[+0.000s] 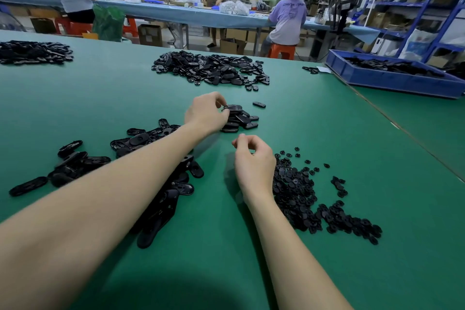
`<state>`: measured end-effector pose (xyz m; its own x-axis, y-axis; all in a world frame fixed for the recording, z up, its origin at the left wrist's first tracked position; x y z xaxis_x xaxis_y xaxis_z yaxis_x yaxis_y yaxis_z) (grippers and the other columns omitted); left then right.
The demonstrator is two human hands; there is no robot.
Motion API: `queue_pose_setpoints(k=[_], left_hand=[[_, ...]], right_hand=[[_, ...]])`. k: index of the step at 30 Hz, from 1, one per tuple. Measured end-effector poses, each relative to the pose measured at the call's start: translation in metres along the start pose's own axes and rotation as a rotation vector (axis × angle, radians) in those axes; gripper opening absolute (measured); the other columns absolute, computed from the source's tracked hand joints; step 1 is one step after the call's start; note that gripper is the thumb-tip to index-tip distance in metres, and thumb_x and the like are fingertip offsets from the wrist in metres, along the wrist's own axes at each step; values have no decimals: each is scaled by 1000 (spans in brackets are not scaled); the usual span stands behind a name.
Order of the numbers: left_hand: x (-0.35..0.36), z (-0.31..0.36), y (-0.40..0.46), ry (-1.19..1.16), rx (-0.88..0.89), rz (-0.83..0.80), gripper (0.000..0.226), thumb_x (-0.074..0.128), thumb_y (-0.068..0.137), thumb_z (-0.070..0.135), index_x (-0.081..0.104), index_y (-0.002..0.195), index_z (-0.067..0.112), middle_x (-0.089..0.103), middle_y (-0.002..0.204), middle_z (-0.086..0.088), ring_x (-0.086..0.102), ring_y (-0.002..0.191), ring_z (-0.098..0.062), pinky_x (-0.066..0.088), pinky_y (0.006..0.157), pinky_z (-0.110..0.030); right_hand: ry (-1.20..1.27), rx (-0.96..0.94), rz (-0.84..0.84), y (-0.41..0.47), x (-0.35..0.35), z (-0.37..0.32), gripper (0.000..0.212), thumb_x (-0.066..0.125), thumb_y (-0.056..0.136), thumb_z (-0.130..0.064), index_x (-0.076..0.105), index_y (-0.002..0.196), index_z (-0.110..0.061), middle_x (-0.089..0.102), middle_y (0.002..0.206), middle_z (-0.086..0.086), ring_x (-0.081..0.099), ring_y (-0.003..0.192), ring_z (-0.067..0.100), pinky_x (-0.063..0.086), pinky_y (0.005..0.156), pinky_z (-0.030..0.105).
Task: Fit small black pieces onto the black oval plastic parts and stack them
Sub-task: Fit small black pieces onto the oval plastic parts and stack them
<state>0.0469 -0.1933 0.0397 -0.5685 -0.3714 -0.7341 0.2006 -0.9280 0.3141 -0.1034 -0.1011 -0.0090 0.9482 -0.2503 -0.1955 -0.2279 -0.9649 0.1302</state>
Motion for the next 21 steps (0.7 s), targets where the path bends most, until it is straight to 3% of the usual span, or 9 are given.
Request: queue_pose_setpoints(k=[2, 6, 10, 14, 18, 21], left_hand=[[-11, -4, -15, -102, 13, 9, 17, 65, 91, 30, 69, 107, 25, 70, 109, 6, 63, 100, -13, 49, 93, -30], [-31, -17, -45, -216, -1, -37, 7, 69, 89, 33, 73, 92, 29, 70, 89, 20, 57, 78, 13, 41, 68, -11], [-42, -22, -61, -211, 21, -120, 8, 68, 91, 35, 74, 91, 31, 71, 90, 18, 60, 76, 12, 39, 67, -9], [-38, -24, -74, -277, 1, -174, 14, 66, 91, 39, 75, 88, 29, 74, 89, 12, 69, 80, -3, 45, 70, -22], [-33, -24, -80, -386, -6, -178, 31, 54, 99, 41, 75, 84, 24, 76, 87, 12, 70, 71, -6, 47, 72, -24], [-32, -24, -82, -435, -35, -181, 43, 44, 104, 45, 74, 83, 23, 76, 88, 9, 67, 64, -5, 47, 71, -22]], right_hand=[[-8, -4, 2, 0, 0, 0, 29, 54, 100, -36, 66, 80, -18, 56, 62, -8, 46, 55, 14, 37, 63, 30], [-13, -19, 9, 0, 0, 0, 28, 55, 99, -36, 66, 79, -20, 59, 66, -10, 50, 61, 13, 39, 65, 30], [-21, -42, -6, -2, 1, 0, 21, 58, 96, -33, 68, 81, -22, 68, 79, -12, 58, 72, 9, 42, 73, 29], [-242, -106, -158, -5, 10, -7, 15, 65, 89, -43, 68, 83, -29, 68, 82, -20, 62, 81, -3, 43, 75, 28], [-713, -270, -373, -18, 30, -15, 29, 68, 77, -67, 66, 84, -39, 65, 96, -18, 58, 88, 7, 41, 74, 30], [-780, -300, -409, -22, 32, -21, 20, 73, 79, -58, 67, 90, -43, 63, 104, -13, 61, 96, 14, 46, 81, 31]])
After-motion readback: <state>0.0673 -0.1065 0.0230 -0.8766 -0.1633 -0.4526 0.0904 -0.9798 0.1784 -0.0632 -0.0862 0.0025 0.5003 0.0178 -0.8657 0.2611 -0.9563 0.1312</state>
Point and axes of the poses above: each hand's wrist, its own y-axis towards the middle knuckle, its own x-axis out of the palm, z = x × y, the point moved 6 cm from there along y, towards the middle knuckle
